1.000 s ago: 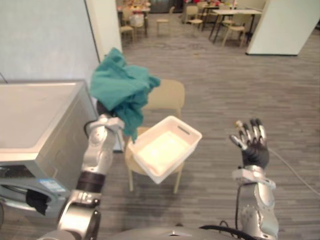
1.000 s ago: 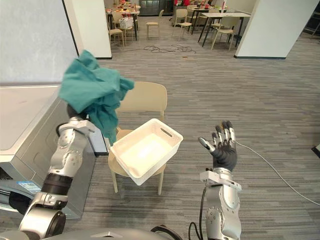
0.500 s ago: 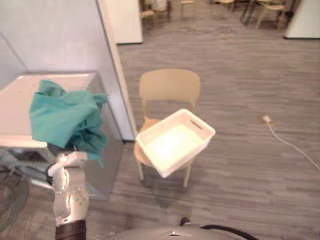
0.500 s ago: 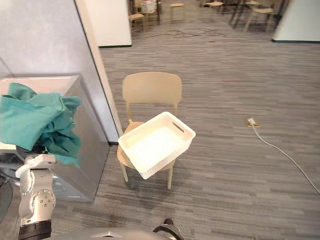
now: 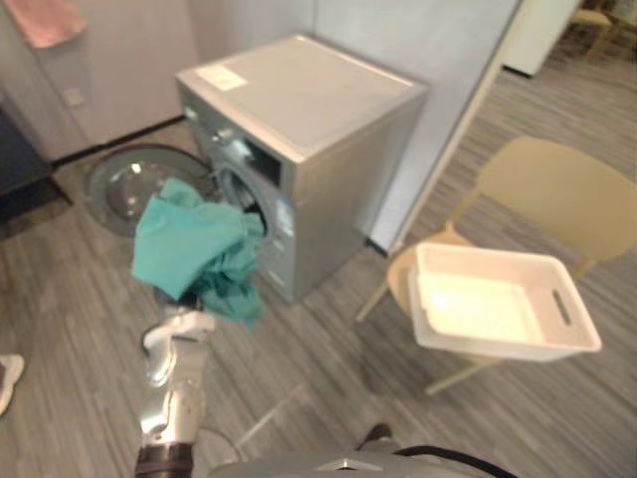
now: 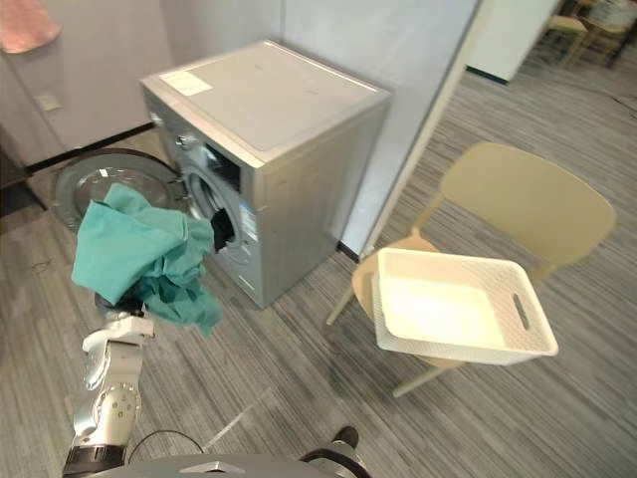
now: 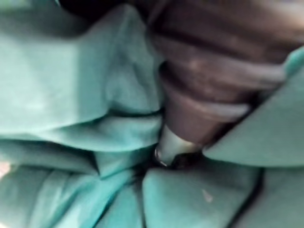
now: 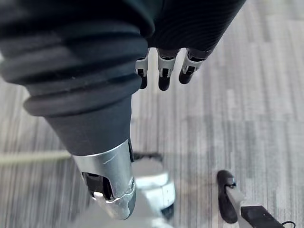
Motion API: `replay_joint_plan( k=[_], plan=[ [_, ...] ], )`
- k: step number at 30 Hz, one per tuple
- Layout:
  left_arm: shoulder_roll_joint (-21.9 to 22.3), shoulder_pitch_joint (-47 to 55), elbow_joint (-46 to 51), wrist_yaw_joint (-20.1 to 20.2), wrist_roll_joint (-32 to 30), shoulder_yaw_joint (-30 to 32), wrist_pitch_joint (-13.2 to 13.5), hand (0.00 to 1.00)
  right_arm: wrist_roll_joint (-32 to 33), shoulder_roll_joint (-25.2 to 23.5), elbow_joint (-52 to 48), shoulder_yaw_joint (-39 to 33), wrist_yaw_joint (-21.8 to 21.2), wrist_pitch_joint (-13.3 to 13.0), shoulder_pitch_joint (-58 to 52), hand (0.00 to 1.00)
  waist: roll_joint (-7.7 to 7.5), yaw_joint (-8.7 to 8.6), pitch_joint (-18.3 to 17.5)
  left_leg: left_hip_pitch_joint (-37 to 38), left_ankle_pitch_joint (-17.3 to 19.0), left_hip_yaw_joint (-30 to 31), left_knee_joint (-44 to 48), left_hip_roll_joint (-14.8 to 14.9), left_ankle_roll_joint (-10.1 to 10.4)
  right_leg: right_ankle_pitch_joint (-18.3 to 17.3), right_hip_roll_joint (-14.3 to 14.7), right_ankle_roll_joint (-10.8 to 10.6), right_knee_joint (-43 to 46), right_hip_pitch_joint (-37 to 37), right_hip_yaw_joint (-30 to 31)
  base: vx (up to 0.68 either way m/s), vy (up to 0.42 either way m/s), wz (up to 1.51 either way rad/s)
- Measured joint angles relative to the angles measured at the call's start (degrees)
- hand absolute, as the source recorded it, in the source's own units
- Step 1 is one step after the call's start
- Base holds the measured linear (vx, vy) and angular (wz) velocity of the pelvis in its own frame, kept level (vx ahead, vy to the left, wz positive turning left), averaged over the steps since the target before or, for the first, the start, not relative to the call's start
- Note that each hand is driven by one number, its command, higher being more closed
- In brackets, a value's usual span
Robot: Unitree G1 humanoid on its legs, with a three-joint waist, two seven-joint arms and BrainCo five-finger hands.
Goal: Pick up the laundry basket with both hands and put the clothes into the washing machine.
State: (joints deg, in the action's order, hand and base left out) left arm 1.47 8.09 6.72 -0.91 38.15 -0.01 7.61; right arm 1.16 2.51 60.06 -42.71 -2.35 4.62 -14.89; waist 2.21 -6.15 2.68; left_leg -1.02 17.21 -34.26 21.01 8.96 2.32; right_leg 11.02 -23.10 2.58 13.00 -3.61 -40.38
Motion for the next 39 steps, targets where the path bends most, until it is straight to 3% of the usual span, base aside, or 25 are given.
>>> replay_joint_plan(
  k=[1,2,3,5,7,10,11,12,14,17,19,20,22,24,26,28,30,31,32,33,34,35,36,37,39],
  plan=[
    [0.1,0.5,0.0,0.5,0.0,-3.7,-0.1,1.0,0.2,0.1,-3.4,4.1,0.0,-0.9,-1.7,0.0,0.2,0.31,0.2,0.2,0.1,3.0,-1.2,-1.2,-1.3,-1.6,-0.9,3.3,8.1,-4.2,10.5,-0.08,0.213,0.96],
    [0.0,0.6,0.1,0.7,0.0,-5.1,-0.1,1.0,0.2,-0.2,-5.1,6.1,0.0,-1.0,-2.2,0.0,1.68,0.04,0.4,0.5,-0.1,4.5,-1.6,-1.6,-2.1,-5.2,0.5,2.7,12.2,-6.0,16.7,0.01,0.121,1.1],
    [0.0,0.5,0.1,1.2,0.0,-7.3,-0.1,1.0,0.2,-1.6,-8.7,10.2,-0.1,-1.4,-2.8,0.0,0.7,-0.54,0.5,1.0,-0.5,7.3,-2.7,-2.0,-3.0,-13.9,6.0,-1.8,18.5,-8.4,26.7,0.06,0.08,0.91],
    [-0.2,0.3,-0.9,2.1,0.0,-10.0,0.0,1.0,0.8,-4.3,-11.8,14.5,0.5,-2.0,-3.1,0.0,-1.42,-0.98,0.5,1.4,-0.9,10.4,-4.3,-3.5,-3.6,-20.8,13.2,-2.2,21.8,-10.6,32.0,0.1,-0.009,1.12],
    [-0.1,-0.1,-3.8,2.5,0.0,-12.8,-0.4,1.0,0.8,-4.8,-12.7,16.1,0.3,-2.0,-2.7,0.0,-2.36,-1.01,1.1,2.2,-0.5,12.4,-4.3,-4.6,-3.7,-23.0,16.2,-2.0,20.0,-11.7,27.7,0.15,-0.061,0.93],
    [0.4,-0.1,-6.1,2.4,0.0,-14.9,-2.2,1.0,0.6,-4.3,-18.0,18.2,0.2,-1.7,-4.6,0.0,-1.15,-0.53,2.1,5.8,1.2,14.5,-5.7,-4.8,-3.0,-22.5,16.3,-1.7,13.9,-12.7,15.3,0.25,-0.057,0.54],
    [0.4,-0.5,-6.1,2.4,0.0,-15.7,-2.3,1.0,0.6,-4.3,-19.0,18.8,0.1,-1.8,-5.4,0.0,-1.32,-0.6,1.5,7.2,1.7,15.9,-6.7,-5.0,-2.1,-19.3,16.1,-0.8,9.3,-12.6,12.8,0.35,-0.078,0.65],
    [0.6,-1.1,-6.3,2.5,0.0,-16.8,-2.4,1.0,0.6,-4.1,-18.7,19.0,0.0,-1.8,-6.2,0.0,-1.64,-0.85,0.6,8.7,2.1,17.3,-7.8,-5.1,-1.3,-14.8,15.7,2.4,8.8,-11.5,11.2,0.51,-0.093,0.62],
    [1.2,-2.3,-6.4,2.5,0.0,-18.9,-2.9,1.0,-1.7,-3.0,-18.9,18.9,0.1,-1.8,-6.1,0.0,0.28,-0.64,-0.5,9.6,-1.0,16.3,-10.3,-4.5,0.2,-17.5,15.0,1.6,10.5,-11.0,9.1,0.5,-0.077,0.7],
    [1.6,-2.8,-6.5,2.6,0.0,-20.6,-3.7,1.0,-2.5,-2.6,-18.5,19.0,0.2,-1.6,-6.0,0.0,0.01,-1.58,-0.4,11.2,-5.6,17.0,-8.3,-4.0,0.9,-19.3,13.5,1.4,10.9,-6.0,4.8,0.37,-0.067,0.75],
    [1.8,-1.9,-6.6,2.5,0.0,-18.7,-3.8,1.0,-2.6,-2.3,-17.5,19.1,0.5,-1.7,-6.1,0.0,-0.58,-1.26,0.0,8.6,-7.5,15.6,7.7,-0.4,3.4,-20.5,14.8,0.5,8.6,0.2,4.9,0.37,-0.082,0.19],
    [1.9,-1.2,-6.4,2.5,0.2,-17.5,-3.7,1.0,-2.6,-1.9,-16.7,19.0,0.8,-1.6,-6.3,0.0,-0.43,-0.5,-0.1,5.5,-9.5,14.7,17.6,3.0,3.5,-21.2,16.5,0.3,6.7,2.7,5.3,0.32,-0.071,-0.53],
    [2.0,2.2,-5.8,2.4,1.1,-13.7,-3.5,1.0,-2.8,-1.0,-16.2,19.6,1.4,-1.5,-7.3,0.0,1.23,1.54,-0.9,-2.0,-21.0,12.1,38.9,12.4,0.6,-24.4,20.1,0.8,4.0,6.4,8.9,0.3,0.0,-1.05],
    [1.5,4.5,-6.7,2.1,1.2,-13.5,-3.5,1.0,-3.0,-1.2,-14.5,20.0,1.6,-1.5,-7.3,0.0,0.42,1.89,-1.1,-5.6,-15.9,8.1,46.7,17.1,-3.0,-25.9,20.5,0.7,3.8,7.5,12.3,0.2,0.059,-0.86],
    [1.1,5.1,-10.7,2.1,1.2,-14.4,-4.0,1.0,-3.6,-1.3,-13.0,20.2,2.1,-1.5,-6.5,0.0,-1.22,2.63,-1.8,-8.6,-11.3,4.5,43.6,17.6,-5.1,-25.7,19.0,0.2,2.1,7.6,15.6,0.22,0.122,-0.83],
    [0.5,5.1,-14.4,2.1,1.1,-14.8,-4.5,1.0,-3.9,-0.4,-11.0,21.2,2.4,-1.5,-4.9,0.0,-2.51,2.52,-1.9,-11.7,-7.7,4.1,35.8,17.3,-5.1,-24.0,17.2,-2.0,0.2,7.5,18.8,0.23,0.199,-0.9],
    [-0.2,5.1,-16.7,2.2,1.0,-14.8,-5.2,1.0,-3.8,0.4,-9.6,22.8,2.4,-1.7,-3.9,0.0,-3.6,2.46,-1.6,-12.5,-6.8,6.5,19.9,14.1,-3.6,-22.0,14.7,-5.1,-1.2,7.5,23.3,0.29,0.34,-1.05],
    [-0.4,5.1,-17.1,2.4,1.0,-14.7,-5.4,1.0,-3.8,0.7,-9.5,22.8,2.4,-2.1,-3.9,0.0,-3.61,2.3,-1.5,-12.9,-8.2,12.0,7.9,10.3,-3.1,-21.1,12.9,-6.7,-1.9,6.9,26.5,0.3,0.483,-1.03],
    [-0.4,5.1,-17.1,2.5,1.0,-14.5,-5.4,1.0,-3.8,0.9,-9.3,22.3,2.3,-2.2,-3.7,0.0,-3.37,2.35,-1.5,-12.7,-9.9,14.5,3.0,9.0,-3.2,-20.9,12.4,-7.2,-1.9,6.5,27.9,0.23,0.465,-1.07],
    [-0.3,5.1,-17.1,2.5,1.0,-14.1,-5.4,1.0,-3.8,1.4,-9.0,21.8,2.3,-2.3,-3.6,0.0,-2.53,2.32,-1.8,-11.9,-15.1,19.0,-4.4,7.3,-5.0,-20.8,12.2,-8.7,-1.9,5.7,30.3,0.23,0.536,-1.08],
    [-0.3,5.1,-17.2,2.5,1.0,-13.3,-5.2,1.0,-3.8,2.2,-8.3,21.8,1.9,-2.5,-3.4,0.0,-1.72,2.07,-1.8,-10.3,-18.6,24.4,-8.2,5.9,-1.6,-21.6,11.8,-11.8,-2.0,5.0,33.5,0.21,0.472,-1.04],
    [-1.5,4.8,-18.2,2.4,1.0,-11.8,-5.2,1.0,-3.7,1.5,-6.8,22.3,2.0,-2.5,-2.4,0.0,-2.73,0.84,-1.4,-10.6,-18.7,26.6,-7.1,4.5,4.1,-22.3,11.1,-12.4,-1.9,4.4,36.2,0.18,0.396,-0.9],
    [-3.2,3.9,-19.2,2.1,1.0,-10.6,-5.1,1.0,-3.7,0.0,-5.9,22.4,2.0,-2.5,-1.7,0.0,-4.64,-0.02,-1.3,-12.3,-18.8,28.5,-3.5,3.2,5.6,-22.6,11.7,-12.3,-0.1,2.6,39.2,0.1,0.228,-0.49],
    [-3.6,3.9,-19.3,2.0,1.0,-10.6,-5.1,1.0,-3.7,-0.3,-5.1,22.4,2.1,-2.7,-1.5,0.0,-4.97,-0.25,-1.3,-13.1,-17.7,29.6,-1.0,2.6,5.0,-23.0,11.9,-11.7,0.6,2.0,39.9,0.03,0.201,-0.54],
    [-3.4,4.0,-19.2,2.0,1.0,-11.8,-4.7,1.0,-3.1,0.3,-4.1,21.7,2.4,-3.5,-1.7,0.0,-3.67,-0.5,-1.4,-15.4,-10.1,29.4,6.1,1.6,4.6,-23.6,10.7,-12.4,0.0,1.4,43.5,0.0,0.286,-0.54]
  ],
)
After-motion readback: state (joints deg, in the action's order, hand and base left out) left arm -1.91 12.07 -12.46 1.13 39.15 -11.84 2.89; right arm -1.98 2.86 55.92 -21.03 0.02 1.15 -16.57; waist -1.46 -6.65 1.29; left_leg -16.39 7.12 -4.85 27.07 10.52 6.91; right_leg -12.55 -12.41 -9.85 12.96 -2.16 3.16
